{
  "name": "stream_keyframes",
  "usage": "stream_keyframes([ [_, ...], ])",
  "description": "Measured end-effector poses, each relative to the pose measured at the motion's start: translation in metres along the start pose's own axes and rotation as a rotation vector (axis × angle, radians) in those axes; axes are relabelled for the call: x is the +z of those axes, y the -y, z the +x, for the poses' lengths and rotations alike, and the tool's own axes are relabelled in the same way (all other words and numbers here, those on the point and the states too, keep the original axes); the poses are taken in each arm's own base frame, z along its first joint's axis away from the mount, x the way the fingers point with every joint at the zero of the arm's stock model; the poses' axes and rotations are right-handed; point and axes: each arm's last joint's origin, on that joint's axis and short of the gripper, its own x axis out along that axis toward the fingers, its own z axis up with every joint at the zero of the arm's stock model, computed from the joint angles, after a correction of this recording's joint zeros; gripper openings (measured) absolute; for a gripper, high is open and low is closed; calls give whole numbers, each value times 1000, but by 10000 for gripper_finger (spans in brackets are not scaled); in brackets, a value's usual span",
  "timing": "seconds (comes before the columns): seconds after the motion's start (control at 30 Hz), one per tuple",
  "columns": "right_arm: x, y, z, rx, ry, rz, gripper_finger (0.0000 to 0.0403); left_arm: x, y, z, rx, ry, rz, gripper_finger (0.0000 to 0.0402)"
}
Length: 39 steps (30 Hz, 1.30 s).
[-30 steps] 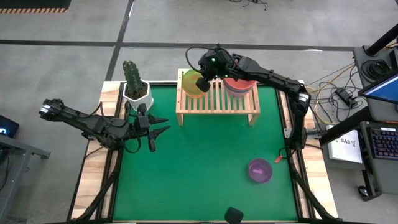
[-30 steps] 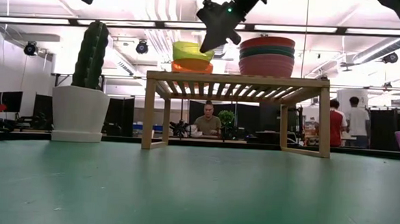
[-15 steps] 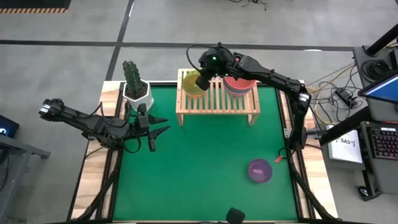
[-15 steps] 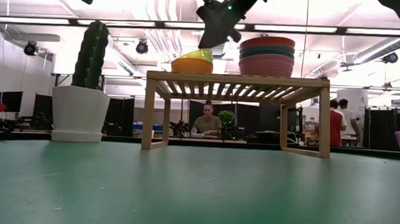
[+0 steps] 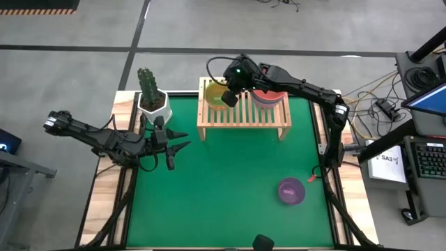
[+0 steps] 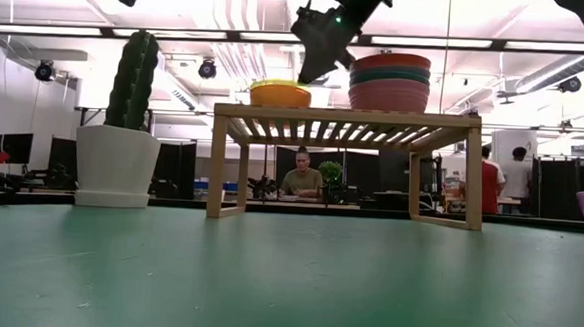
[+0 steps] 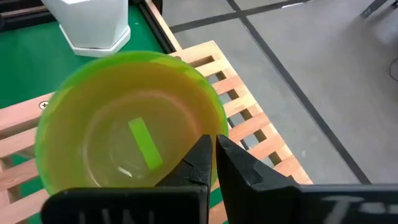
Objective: Place and stack bowls onto a shelf
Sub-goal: Stack the green bowl on top of the light orange bowl on the shelf, then stack the purple bowl on top of the green bowl on the shelf
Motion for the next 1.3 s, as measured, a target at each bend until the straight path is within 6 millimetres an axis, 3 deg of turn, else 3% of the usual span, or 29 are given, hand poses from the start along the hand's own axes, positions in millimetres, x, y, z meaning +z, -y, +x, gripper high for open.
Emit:
stream_keyframes([
  [0.3, 2, -5, -5, 9, 9, -1, 11, 0, 0, 0, 0, 0, 0, 109],
  [0.7, -11, -69, -58, 157, -115, -56, 11, 0, 0, 0, 1, -1, 8, 109],
  [0.93, -42, -116, -77, 255, -382, -15, 11, 0, 0, 0, 0, -1, 8, 109],
  [1.3, -114, -191, -80, 294, -753, 141, 11, 0, 0, 0, 0, 0, 7, 109],
])
